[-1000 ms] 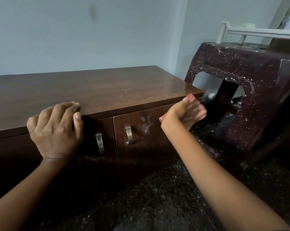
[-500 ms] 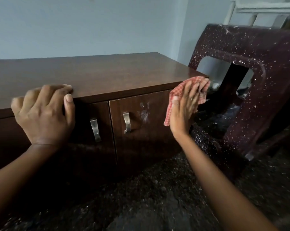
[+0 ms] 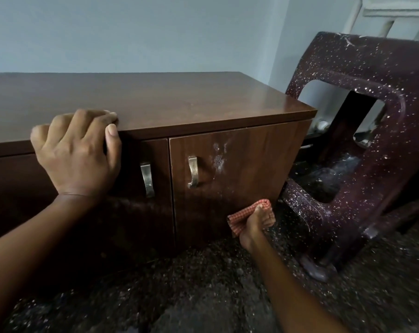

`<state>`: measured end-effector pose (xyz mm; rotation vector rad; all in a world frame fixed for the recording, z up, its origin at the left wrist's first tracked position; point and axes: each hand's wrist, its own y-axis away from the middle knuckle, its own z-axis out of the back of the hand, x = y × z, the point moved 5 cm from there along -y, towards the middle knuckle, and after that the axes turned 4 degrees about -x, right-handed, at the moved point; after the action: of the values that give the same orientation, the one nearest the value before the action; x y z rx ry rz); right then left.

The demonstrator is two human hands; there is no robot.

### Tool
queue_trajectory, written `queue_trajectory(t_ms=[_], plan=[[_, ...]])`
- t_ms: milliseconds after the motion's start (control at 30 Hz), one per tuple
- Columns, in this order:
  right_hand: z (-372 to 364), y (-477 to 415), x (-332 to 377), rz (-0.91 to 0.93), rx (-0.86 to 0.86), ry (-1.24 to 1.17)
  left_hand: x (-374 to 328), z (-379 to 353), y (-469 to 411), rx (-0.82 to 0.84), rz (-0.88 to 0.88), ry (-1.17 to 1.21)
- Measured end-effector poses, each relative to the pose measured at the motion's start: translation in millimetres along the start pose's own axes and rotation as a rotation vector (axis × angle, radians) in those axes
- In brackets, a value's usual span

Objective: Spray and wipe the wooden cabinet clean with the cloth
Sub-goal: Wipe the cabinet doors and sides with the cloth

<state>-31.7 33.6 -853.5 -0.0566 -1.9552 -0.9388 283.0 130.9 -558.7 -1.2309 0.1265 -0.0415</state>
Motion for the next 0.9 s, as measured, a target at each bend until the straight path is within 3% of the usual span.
queue_trajectory(t_ms=[100,333,533,667,800,900], plan=[[-7.0,45.6,-2.2,-0.077,0.061,-0.056,-3.5,4.0,-0.2,-0.04,-0.014,-0.029],[-14.4,51.6,45.8,0.012,0.113,-0.287,-1.3,0.3,0.3,-0.026,-0.038,0.0],[13.8,14.0,51.6,0.119,-0.076,-0.225,-0.9,0.6,1.7,-0.067,-0.046,-0.015],[22.6,10.3,27.0,0.158,-0.056,-0.189,-1.7,1.7,3.1,-0.091,-0.055,-0.053],[27.0,-9.7,7.2,0.129,-0.094,-0.16,-1.8,0.2,3.8,-0.082,-0.05,-0.044],[19.3,0.4,-10.0,0.0,-0.026,-0.165,0.7,-1.6,4.2,-0.088,-0.044,-0.045]])
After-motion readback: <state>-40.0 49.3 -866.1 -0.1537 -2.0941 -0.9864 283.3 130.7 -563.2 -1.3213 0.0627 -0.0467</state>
